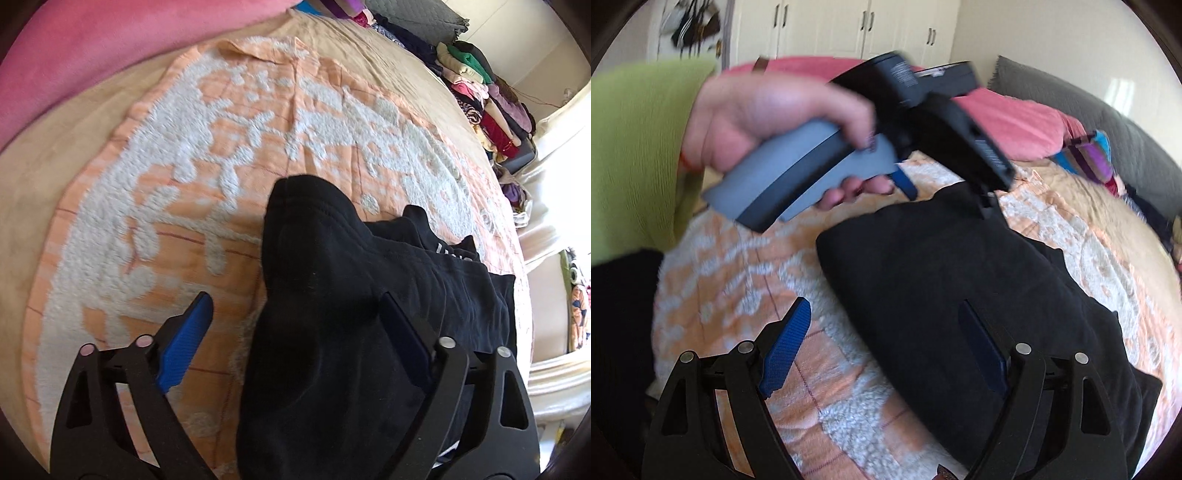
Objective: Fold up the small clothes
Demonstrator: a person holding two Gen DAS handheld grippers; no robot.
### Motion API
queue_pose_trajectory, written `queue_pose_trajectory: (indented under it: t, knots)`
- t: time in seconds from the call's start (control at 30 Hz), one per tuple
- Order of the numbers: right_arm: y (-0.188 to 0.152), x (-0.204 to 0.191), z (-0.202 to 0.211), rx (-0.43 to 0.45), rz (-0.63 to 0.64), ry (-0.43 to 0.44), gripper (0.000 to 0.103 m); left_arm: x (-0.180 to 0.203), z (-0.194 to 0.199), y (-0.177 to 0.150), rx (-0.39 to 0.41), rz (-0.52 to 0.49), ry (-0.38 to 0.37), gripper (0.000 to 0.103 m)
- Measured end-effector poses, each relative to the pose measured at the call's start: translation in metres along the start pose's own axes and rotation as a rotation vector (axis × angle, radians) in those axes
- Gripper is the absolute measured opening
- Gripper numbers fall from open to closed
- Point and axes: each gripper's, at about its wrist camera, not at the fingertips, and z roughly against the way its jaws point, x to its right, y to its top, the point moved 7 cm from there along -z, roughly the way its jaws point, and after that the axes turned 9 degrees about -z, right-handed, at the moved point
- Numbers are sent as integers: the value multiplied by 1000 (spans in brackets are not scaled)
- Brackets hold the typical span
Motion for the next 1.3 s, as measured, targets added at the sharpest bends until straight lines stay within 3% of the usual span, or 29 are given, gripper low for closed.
queue_pose_trajectory:
  t: [0.2, 0.3, 0.4, 0.43, 0.47, 0.63, 0.73, 0.97, 1.07, 1.3]
  knots:
    - [-10, -4, -26, -29, 80, -96, 80, 7, -16, -1, -4, 3, -67, 62]
    - [-12, -4, -35, -32, 127, -149, 70, 8, -20, -1, -4, 3, -74, 55]
    - [-9, 2, -37, -23, 117, -195, 39, 11, -21, 1, 4, 10, -104, 39]
    - [-7, 8, -33, -16, 100, -200, 22, 13, -20, 1, 13, 6, -113, 28]
    - [-6, 12, -31, -11, 79, -192, 16, 16, -19, 1, 16, 7, -127, 21]
    - [5, 28, -2, 61, -42, -115, 12, 30, -4, 4, 35, 6, -139, 16]
    - [14, 42, 28, 131, -105, -116, 12, 51, 22, 15, 83, -3, -202, 15]
    - [10, 84, 107, 250, -237, -169, 11, 150, 67, 40, 161, -115, -281, 15]
    - [-2, 102, 135, 260, -304, -184, 11, 190, 62, 40, 161, -160, -293, 15]
    - [-34, 139, 152, 215, -373, -195, 11, 264, 31, 26, 91, -229, -315, 16]
